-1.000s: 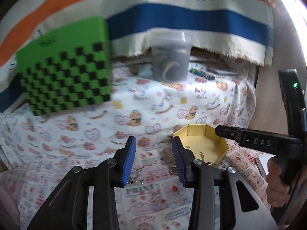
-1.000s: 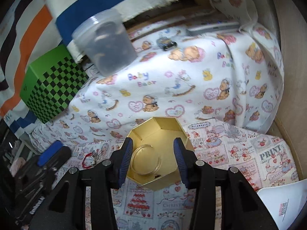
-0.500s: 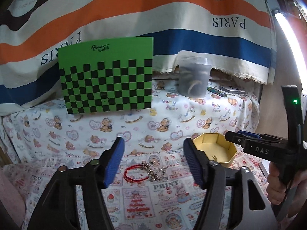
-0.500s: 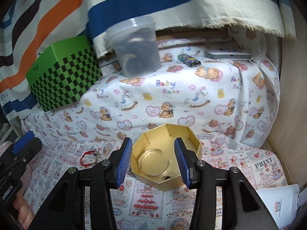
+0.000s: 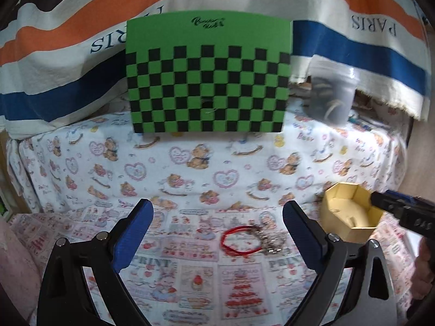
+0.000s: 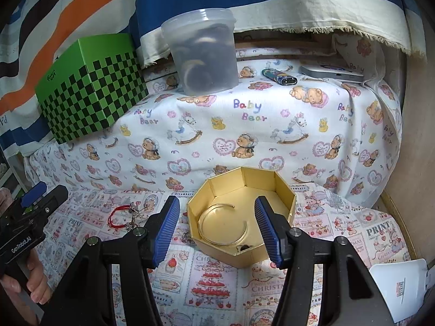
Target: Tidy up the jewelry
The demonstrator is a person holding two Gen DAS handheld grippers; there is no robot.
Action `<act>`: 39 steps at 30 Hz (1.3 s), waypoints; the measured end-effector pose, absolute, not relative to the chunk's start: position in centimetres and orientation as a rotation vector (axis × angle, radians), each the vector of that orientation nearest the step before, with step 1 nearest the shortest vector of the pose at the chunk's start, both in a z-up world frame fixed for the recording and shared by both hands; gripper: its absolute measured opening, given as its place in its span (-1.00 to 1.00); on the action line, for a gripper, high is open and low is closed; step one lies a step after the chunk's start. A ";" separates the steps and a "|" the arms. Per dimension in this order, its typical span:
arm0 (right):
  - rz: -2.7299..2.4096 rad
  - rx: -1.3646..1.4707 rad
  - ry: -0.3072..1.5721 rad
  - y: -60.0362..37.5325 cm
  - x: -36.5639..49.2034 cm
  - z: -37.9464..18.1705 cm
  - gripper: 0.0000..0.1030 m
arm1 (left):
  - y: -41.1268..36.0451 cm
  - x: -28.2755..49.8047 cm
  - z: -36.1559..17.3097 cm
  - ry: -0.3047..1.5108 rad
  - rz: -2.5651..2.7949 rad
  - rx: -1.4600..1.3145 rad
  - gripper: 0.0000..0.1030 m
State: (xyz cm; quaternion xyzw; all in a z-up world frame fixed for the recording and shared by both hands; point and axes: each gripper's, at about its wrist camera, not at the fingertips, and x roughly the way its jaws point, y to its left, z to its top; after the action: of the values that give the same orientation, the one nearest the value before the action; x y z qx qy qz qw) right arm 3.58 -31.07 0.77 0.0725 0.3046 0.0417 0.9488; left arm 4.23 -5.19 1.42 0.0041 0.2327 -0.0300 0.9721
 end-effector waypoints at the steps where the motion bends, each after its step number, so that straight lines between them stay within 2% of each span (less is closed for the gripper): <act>1: 0.083 0.148 0.620 -31.1 3.6 0.8 0.16 | -4.8 4.4 1.4 0.472 -0.049 0.008 0.85; 8: 0.083 0.153 0.612 -31.1 3.4 1.0 0.16 | -2.1 6.8 -0.1 0.604 -0.064 -0.113 0.83; 11: 0.085 0.150 0.615 -30.9 3.4 0.9 0.16 | -2.5 7.9 -1.0 0.654 -0.068 -0.085 0.67; 14: 0.087 0.141 0.619 -30.6 3.5 0.7 0.16 | -3.7 8.4 -1.7 0.665 -0.066 -0.004 0.61; 16: 0.090 0.136 0.618 -30.5 3.4 0.7 0.16 | -4.6 8.8 -2.3 0.695 -0.072 0.028 0.52; 18: 0.093 0.132 0.617 -30.4 3.4 0.7 0.16 | -5.2 8.8 -2.7 0.719 -0.075 0.056 0.35; 22: 0.102 0.127 0.615 -30.2 3.2 0.8 0.16 | -6.3 8.0 -2.7 0.737 -0.189 0.049 0.25; 24: 0.106 0.128 0.617 -30.1 3.2 0.8 0.16 | -6.9 8.1 -2.8 0.766 -0.242 0.030 -0.06; 26: 0.108 0.127 0.620 -30.1 3.2 0.8 0.16 | -7.6 8.4 -3.4 0.805 -0.272 0.020 -0.25; 34: 0.100 0.117 0.623 -29.9 3.3 0.8 0.16 | -9.7 9.7 -5.9 0.877 -0.297 0.074 -0.29; 38: 0.078 0.087 0.602 -29.8 3.1 1.0 0.16 | -10.1 9.6 -6.0 0.875 -0.267 0.096 -0.93; 39: 0.080 0.088 0.603 -29.8 3.1 1.0 0.16 | -9.9 9.7 -6.1 0.879 -0.266 0.085 -1.00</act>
State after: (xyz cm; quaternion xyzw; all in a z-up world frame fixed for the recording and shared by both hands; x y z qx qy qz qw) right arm 3.05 -29.78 0.96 0.0433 0.2967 0.0395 0.9532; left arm 9.71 -9.92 -6.05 0.0411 0.4240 -0.1284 0.8956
